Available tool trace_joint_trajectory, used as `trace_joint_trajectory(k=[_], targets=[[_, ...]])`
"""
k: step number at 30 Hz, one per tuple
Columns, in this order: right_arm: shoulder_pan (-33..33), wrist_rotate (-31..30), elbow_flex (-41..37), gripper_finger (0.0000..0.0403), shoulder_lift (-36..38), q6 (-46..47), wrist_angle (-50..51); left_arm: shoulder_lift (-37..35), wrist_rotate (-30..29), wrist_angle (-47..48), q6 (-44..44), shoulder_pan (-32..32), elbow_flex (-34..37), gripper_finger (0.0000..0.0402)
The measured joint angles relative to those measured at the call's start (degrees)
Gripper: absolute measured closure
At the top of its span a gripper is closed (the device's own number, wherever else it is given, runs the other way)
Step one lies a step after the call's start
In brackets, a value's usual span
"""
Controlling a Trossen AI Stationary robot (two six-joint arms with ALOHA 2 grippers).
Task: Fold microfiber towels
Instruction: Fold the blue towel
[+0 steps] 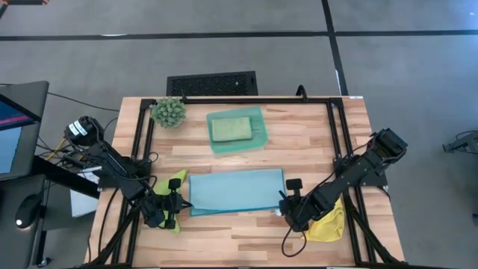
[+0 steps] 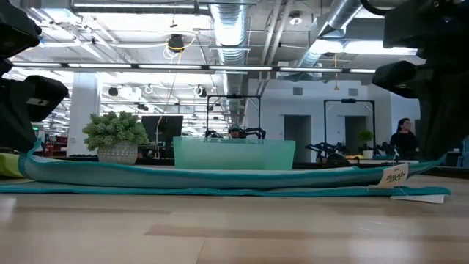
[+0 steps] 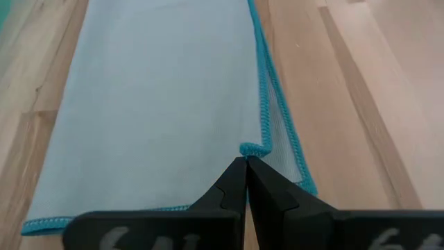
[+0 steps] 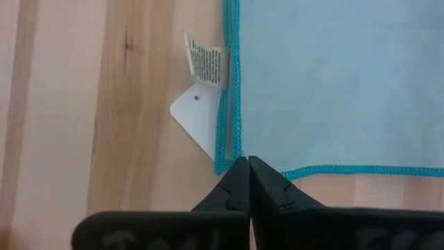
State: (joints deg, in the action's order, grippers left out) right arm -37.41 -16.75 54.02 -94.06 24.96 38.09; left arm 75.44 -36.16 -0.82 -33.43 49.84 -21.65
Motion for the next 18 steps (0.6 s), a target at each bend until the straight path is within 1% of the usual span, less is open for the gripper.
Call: trace_joint_trajectory(k=[4,9,12,15,18], targets=[[0.0,0.1,0.0,0.038,0.0,-1.2,0.5,0.0,0.2,0.0,0.7,0.0,0.0,0.0367],[0.0,-0.5,0.0,0.0392,0.4,0.2,2.1,0.0,0.2,-0.2,0.0,0.0,0.0,0.0309],[0.0,0.4,0.0,0.0396,0.4,0.1,1.6,0.0,0.2,-0.4,-0.2,0.0,0.0,0.028],[0.0,1.5,0.0,0.039,0.3,-0.1,0.1,0.0,0.1,-0.4,-0.2,0.0,-0.2,0.0262],[0.0,1.9,0.0,0.0378,0.2,-1.4,-2.0,0.0,-0.5,-0.6,-0.3,-0.1,-0.2,0.0255]])
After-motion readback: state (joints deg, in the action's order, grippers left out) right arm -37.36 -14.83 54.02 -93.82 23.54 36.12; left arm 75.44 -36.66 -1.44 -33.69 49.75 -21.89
